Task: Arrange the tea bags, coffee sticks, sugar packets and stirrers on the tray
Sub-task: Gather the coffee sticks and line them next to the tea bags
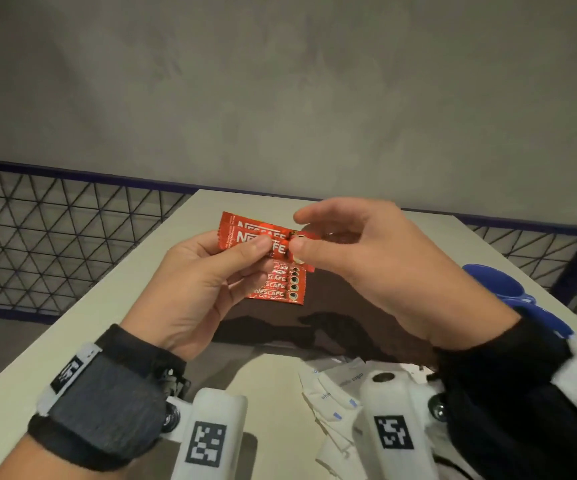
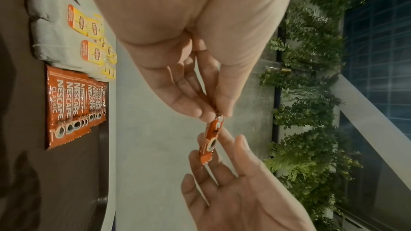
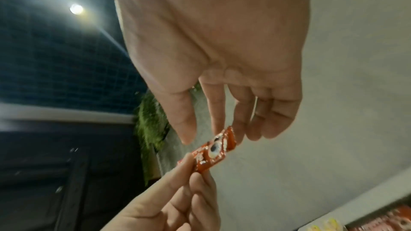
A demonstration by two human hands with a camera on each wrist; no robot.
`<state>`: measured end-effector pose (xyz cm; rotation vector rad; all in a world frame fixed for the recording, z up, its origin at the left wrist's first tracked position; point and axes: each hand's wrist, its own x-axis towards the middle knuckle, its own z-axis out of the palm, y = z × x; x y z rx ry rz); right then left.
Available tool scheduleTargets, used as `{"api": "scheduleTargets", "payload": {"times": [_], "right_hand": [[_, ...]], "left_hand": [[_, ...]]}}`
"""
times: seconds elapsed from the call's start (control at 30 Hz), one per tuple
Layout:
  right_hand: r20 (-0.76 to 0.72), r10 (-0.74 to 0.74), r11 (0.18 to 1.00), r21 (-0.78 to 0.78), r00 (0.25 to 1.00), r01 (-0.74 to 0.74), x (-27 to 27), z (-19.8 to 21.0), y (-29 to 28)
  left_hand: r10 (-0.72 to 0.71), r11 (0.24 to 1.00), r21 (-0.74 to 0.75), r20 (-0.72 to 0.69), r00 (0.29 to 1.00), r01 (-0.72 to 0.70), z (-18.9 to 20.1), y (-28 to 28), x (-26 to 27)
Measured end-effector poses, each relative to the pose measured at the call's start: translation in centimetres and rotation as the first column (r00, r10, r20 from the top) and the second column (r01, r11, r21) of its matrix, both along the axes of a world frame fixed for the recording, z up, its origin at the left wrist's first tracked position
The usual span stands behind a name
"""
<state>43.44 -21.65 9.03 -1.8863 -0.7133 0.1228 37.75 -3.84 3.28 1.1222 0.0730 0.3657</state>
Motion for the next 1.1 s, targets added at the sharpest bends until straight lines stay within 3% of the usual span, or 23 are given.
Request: {"api": "scheduleTargets", "payload": {"times": [0.13, 0.23, 0.43, 0.53, 0.7, 0.87, 1.1], "right_hand": [[0.241, 0.105, 0.903, -0.429, 0.965, 0.008, 1.1, 2.3, 1.5], [0.264, 0.164, 0.835, -0.550, 0.951, 0.008, 2.2, 3.2, 2.7], [0.140, 0.145, 0.760, -0.650, 0.979, -0.019, 5.6, 2.7, 4.1], [0.074, 0.153, 0.647, -0.761, 0.985, -0.043, 7.5, 0.2, 4.7], [0.029, 0.202, 0.461, -0.885, 0.979, -0.069, 8.4, -4.4, 6.6], [0.098, 0.198, 0.412, -0.911, 0.975, 0.008, 8.6, -5.8, 7.8], [0.159, 0.310, 0.369, -0.929, 0.937, 0.035, 8.6, -5.8, 8.0]], "left_hand": [[0.020, 1.000, 0.004, 0.002, 1.000, -0.020, 0.1, 0.0, 0.0], [0.041, 0.999, 0.001, -0.025, 0.999, -0.041, -0.2, 0.1, 0.1], [0.230, 0.971, -0.040, -0.130, 0.965, -0.237, -0.5, 1.8, 0.6], [0.321, 0.936, -0.100, -0.156, 0.934, -0.338, -0.3, 3.1, 0.6], [0.335, 0.924, -0.135, -0.174, 0.926, -0.359, -0.2, 4.0, 0.6], [0.321, 0.929, -0.137, -0.173, 0.931, -0.345, -0.2, 4.2, 0.7], [0.303, 0.931, -0.157, -0.169, 0.938, -0.329, 0.0, 4.3, 0.6]]}}
